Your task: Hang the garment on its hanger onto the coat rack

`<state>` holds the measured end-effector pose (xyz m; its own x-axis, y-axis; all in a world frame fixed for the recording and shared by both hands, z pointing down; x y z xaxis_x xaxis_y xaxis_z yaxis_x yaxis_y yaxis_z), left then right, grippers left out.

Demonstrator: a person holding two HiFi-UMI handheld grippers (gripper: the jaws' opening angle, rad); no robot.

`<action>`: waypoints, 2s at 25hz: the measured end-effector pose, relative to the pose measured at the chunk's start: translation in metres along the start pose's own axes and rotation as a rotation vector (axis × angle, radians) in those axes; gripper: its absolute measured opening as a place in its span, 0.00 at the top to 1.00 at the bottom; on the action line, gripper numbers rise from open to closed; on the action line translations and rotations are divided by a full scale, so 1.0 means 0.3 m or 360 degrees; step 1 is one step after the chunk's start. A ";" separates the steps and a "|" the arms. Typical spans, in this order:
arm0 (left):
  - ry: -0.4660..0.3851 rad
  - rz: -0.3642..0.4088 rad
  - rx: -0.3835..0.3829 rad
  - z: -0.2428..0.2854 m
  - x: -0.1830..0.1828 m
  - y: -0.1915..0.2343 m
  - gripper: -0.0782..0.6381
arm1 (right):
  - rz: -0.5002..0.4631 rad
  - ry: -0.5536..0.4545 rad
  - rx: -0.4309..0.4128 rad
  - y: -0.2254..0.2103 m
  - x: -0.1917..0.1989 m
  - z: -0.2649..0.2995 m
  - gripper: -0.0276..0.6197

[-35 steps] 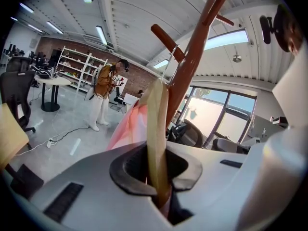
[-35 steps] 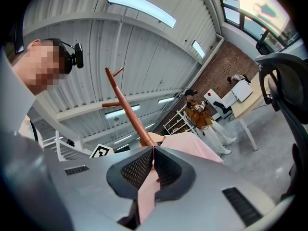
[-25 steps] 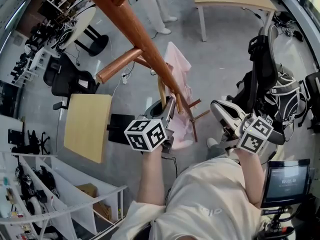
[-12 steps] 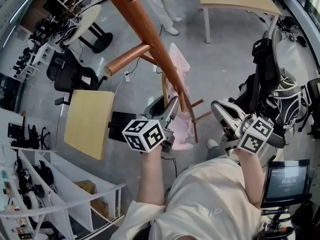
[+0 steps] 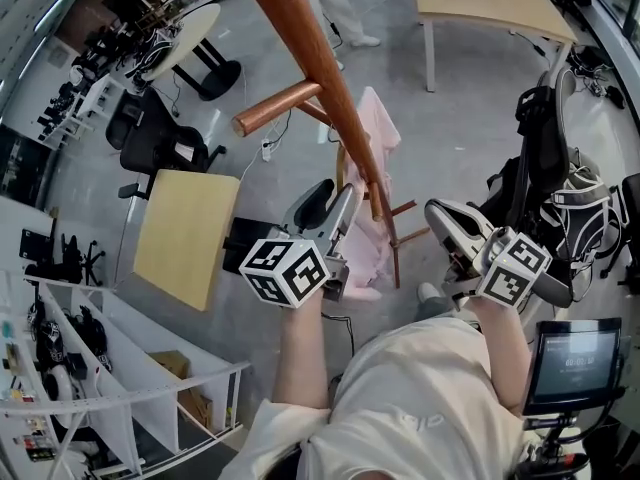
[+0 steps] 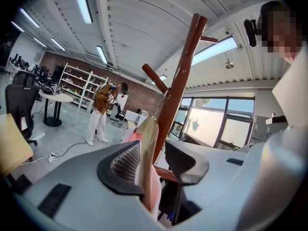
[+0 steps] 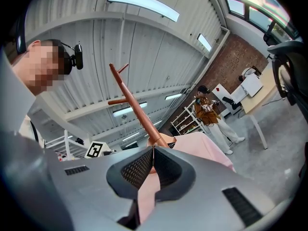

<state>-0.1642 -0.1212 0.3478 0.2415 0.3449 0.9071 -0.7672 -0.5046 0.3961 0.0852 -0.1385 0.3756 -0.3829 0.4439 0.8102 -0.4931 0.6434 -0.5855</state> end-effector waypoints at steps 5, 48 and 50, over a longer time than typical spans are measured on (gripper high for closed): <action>-0.0096 0.0011 -0.0093 -0.059 -0.020 0.008 0.68 | -0.0034 0.0006 -0.0072 0.039 -0.013 0.024 0.94; -0.0966 -0.0199 -0.1533 -1.269 0.423 -0.449 0.88 | -0.0073 0.1027 -0.1520 0.955 0.614 0.308 0.94; -0.0957 -0.0213 -0.1511 -1.251 0.432 -0.435 0.88 | -0.0076 0.1018 -0.1499 0.933 0.615 0.309 0.94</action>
<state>-0.2560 0.2864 0.3601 0.4057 -0.2150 0.8883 -0.7926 0.4013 0.4591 -0.1958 0.0656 0.3586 0.2223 0.4692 0.8547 0.3897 0.7608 -0.5190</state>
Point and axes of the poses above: the fingertips, and each gripper's own axes: z forward along the fingers, y to its left, x out of its underside, the point moved 8 cm from there along -z, backward along the fingers, and after that the axes turned 13 degrees about x, right-handed, at the moved point
